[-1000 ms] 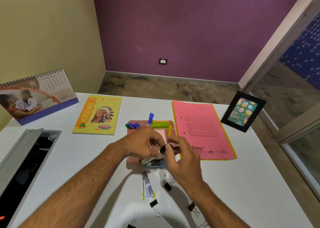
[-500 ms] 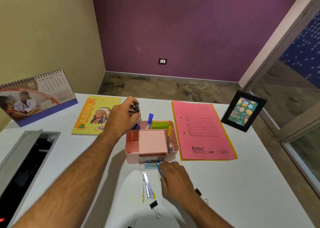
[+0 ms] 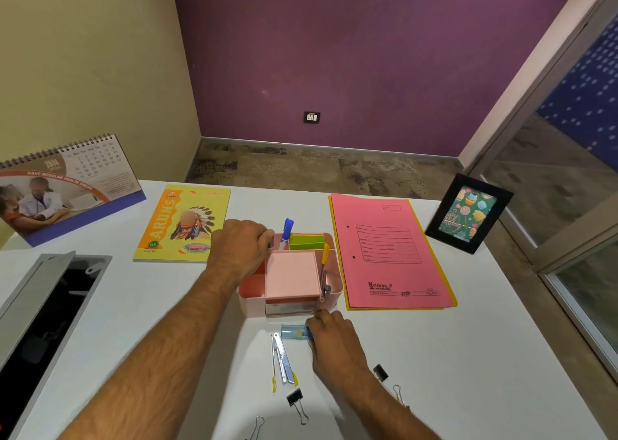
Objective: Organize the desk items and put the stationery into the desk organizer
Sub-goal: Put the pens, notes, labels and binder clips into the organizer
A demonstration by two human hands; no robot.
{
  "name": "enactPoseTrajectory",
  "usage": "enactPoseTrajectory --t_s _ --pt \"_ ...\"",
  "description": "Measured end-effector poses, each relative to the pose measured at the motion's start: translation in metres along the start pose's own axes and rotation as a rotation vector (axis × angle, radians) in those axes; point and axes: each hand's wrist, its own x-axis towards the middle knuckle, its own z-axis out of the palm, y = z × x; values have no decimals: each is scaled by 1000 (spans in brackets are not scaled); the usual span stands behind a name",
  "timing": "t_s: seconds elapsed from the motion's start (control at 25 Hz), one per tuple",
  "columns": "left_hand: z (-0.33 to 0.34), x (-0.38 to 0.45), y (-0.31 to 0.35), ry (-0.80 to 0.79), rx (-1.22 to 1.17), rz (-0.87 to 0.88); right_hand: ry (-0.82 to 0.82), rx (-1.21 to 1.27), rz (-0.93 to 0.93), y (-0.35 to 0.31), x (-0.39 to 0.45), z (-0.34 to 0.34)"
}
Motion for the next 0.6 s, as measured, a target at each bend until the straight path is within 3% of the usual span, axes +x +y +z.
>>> enactPoseTrajectory --t_s 0.12,0.2,0.32,0.4,0.6 --pt "2 -1 -2 -126 126 -48 -13 12 -4 3 -3 2" --pt "2 -4 -4 -117 89 -14 34 112 21 2 -7 -3" --pt "-9 -16 -5 -19 -165 235 171 388 73 -3 -14 -19" --pt "-16 -25 -3 -103 -292 394 272 564 119 -8 -15 -36" --pt "-13 -49 12 -247 -312 723 614 816 129 -21 -7 -80"
